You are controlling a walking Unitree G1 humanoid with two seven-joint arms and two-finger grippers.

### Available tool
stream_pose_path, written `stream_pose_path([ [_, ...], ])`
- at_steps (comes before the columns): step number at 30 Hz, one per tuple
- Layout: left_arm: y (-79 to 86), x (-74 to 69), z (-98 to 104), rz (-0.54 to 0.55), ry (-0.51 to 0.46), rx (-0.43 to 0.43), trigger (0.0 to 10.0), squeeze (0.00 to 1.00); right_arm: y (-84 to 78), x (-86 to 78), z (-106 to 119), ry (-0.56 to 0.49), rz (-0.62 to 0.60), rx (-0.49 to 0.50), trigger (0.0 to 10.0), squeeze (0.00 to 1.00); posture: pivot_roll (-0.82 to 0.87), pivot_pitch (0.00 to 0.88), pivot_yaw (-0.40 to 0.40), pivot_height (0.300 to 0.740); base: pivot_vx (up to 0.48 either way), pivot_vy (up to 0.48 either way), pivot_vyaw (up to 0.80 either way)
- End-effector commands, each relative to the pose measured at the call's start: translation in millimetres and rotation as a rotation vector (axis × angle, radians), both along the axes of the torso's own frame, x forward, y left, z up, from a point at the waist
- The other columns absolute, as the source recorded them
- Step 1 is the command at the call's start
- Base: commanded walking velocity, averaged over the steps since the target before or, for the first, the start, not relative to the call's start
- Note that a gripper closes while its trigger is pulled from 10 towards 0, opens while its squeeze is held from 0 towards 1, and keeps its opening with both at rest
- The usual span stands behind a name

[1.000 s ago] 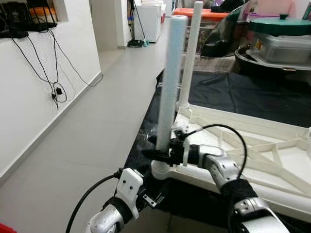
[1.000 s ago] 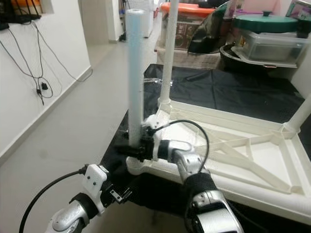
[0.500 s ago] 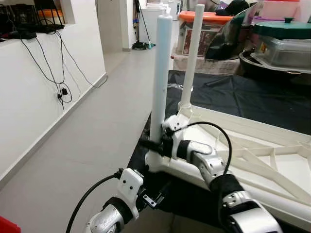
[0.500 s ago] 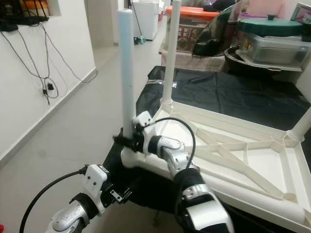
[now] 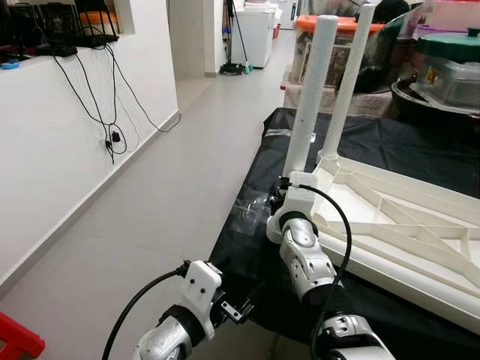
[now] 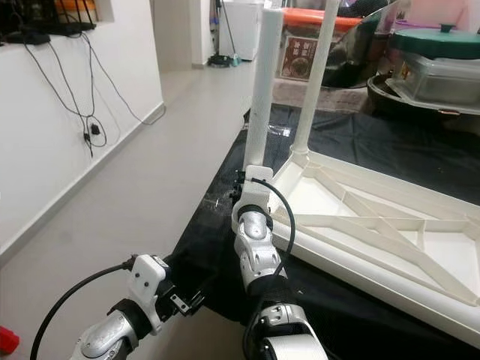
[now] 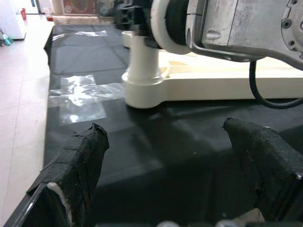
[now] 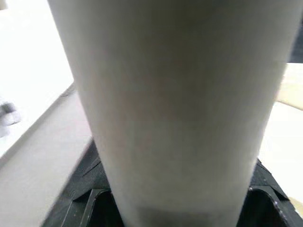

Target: Building children table

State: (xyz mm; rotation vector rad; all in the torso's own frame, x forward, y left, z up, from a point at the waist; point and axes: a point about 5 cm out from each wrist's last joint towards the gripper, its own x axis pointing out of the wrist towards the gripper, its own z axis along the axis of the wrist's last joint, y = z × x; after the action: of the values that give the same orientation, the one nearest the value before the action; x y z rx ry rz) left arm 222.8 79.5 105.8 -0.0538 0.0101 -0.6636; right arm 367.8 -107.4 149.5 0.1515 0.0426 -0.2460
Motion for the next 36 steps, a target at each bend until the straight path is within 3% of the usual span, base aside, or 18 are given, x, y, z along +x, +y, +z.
stream_pose_path([
  [1,-0.5,-1.6,-5.7,-0.002,0.030,0.000,10.0,0.00,0.1,-5.8,-3.7,0.023,-0.145,0.160,0.0,0.00,0.05,0.000,-0.044,0.740,0.000,0.000,0.00],
  [9,-0.9,-2.7,-5.8,-0.007,0.032,-0.003,10.0,0.00,7.0,-11.4,0.5,-0.008,-0.170,0.207,0.0,0.00,0.04,0.000,-0.045,0.740,0.000,0.000,0.00],
  [10,-1.0,-2.6,-5.7,-0.007,0.032,-0.004,10.0,0.00,7.9,-11.8,1.3,-0.017,-0.157,0.207,1.3,0.00,0.03,0.000,-0.045,0.740,0.000,0.000,0.00],
  [11,-1.0,-2.5,-5.6,-0.006,0.032,-0.004,10.0,0.00,8.6,-12.0,1.7,-0.021,-0.148,0.208,1.3,0.00,0.03,0.000,-0.045,0.740,0.000,0.000,0.00],
  [12,-1.1,-2.5,-5.6,-0.007,0.033,-0.005,10.0,0.00,9.8,-12.2,1.1,-0.013,-0.128,0.193,10.0,0.00,0.02,0.000,-0.043,0.740,0.000,0.000,0.00],
  [19,0.3,-2.0,-5.9,-0.009,0.036,-0.006,10.0,0.00,16.9,-13.7,1.9,-0.017,-0.064,0.149,10.0,0.00,0.01,0.000,-0.030,0.740,0.000,0.000,0.00],
  [20,0.6,-1.6,-5.8,-0.010,0.036,-0.005,10.0,0.00,19.2,-14.6,3.4,-0.039,-0.035,0.138,10.0,1.00,0.02,0.000,-0.030,0.740,0.000,0.000,0.00],
  [28,1.8,0.0,-5.7,-0.008,0.034,0.002,10.0,0.00,20.9,-20.8,10.4,-0.113,0.032,0.088,10.0,1.00,0.02,0.000,-0.024,0.740,0.000,0.000,0.00],
  [36,1.8,0.8,-5.7,-0.008,0.034,0.003,10.0,0.00,18.9,-23.0,8.8,-0.107,0.059,0.083,10.0,1.00,0.02,0.000,-0.023,0.740,0.000,0.000,0.00],
])
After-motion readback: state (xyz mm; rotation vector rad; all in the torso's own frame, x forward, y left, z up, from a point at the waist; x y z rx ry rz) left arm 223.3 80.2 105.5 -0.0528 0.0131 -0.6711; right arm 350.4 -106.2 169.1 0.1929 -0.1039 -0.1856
